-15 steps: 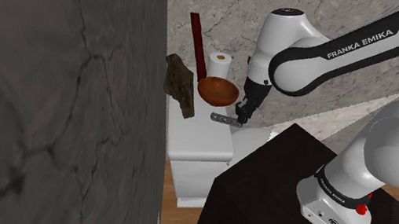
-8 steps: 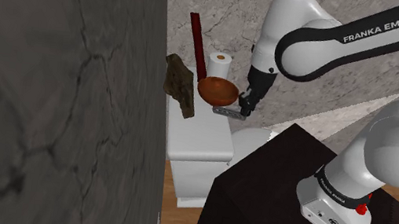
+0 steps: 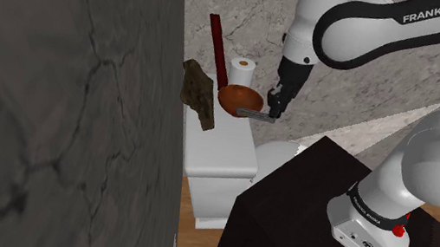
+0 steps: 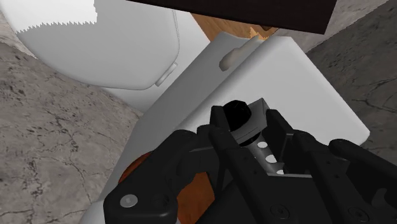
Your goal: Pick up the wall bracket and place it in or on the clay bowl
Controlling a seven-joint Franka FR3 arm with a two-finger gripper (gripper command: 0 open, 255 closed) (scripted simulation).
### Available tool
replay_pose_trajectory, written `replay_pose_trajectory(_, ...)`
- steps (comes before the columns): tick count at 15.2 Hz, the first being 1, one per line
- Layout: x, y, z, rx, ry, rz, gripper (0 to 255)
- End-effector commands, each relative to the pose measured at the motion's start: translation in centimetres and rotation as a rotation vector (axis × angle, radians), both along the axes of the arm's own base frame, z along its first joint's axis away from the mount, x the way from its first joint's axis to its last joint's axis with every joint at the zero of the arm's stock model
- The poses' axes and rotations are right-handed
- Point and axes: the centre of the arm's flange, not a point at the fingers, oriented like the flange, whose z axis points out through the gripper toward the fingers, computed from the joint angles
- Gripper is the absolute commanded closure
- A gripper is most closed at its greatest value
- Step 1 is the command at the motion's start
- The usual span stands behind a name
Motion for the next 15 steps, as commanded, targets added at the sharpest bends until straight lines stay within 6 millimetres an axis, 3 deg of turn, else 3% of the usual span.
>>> replay_pose_trajectory(1,0.0,0.0,1.0,0.0,0.001,0.0,255)
replay_pose_trajectory(4,0.0,0.0,2.3,0.0,0.001,0.0,255)
replay_pose_trajectory(15,13.7,-6.4,3.4,0.0,0.001,0.0,255)
